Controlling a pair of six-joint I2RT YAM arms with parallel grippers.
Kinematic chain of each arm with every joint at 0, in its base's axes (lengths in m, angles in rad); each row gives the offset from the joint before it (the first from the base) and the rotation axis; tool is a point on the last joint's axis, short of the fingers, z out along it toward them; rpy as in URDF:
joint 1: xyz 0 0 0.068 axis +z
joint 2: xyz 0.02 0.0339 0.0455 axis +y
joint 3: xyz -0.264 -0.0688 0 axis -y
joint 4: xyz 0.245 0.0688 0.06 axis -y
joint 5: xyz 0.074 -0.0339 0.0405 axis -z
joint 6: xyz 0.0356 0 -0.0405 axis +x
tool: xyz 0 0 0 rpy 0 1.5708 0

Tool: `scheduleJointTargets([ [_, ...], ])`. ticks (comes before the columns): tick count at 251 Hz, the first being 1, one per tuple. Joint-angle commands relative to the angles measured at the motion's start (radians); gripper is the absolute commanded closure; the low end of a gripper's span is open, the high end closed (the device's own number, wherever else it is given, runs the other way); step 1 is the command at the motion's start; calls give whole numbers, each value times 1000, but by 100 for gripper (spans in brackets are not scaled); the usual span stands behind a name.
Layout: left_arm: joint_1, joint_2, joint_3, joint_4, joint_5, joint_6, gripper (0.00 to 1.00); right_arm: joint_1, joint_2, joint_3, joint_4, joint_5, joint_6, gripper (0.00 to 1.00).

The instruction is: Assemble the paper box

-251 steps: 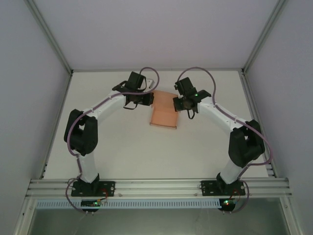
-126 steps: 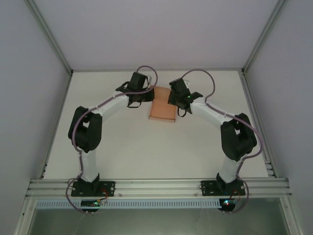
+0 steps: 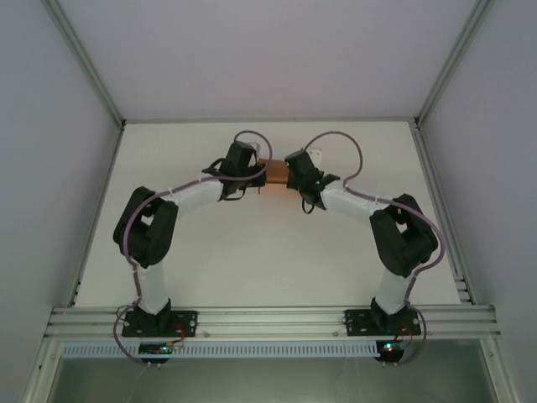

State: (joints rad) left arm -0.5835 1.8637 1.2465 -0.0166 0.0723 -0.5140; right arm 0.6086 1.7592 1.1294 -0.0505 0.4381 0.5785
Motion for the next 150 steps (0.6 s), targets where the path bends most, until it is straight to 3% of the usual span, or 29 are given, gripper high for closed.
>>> scheduleJointTargets([
  [1, -33, -26, -61, -33, 68, 1, 100, 65, -58, -101, 178, 15, -95, 95],
  [33, -33, -60, -88, -25, 96, 3, 89, 86, -98, -184, 238, 75, -142, 95],
  [75, -34, -126, -105, -52, 112, 2, 63, 112, -120, -241, 256, 112, -139, 95],
  [122, -29, -212, -119, -119, 100, -1, 42, 136, -109, -287, 281, 150, -133, 95],
  [150, -12, -258, -124, -169, 108, -7, 38, 143, -101, -320, 308, 146, -119, 96],
])
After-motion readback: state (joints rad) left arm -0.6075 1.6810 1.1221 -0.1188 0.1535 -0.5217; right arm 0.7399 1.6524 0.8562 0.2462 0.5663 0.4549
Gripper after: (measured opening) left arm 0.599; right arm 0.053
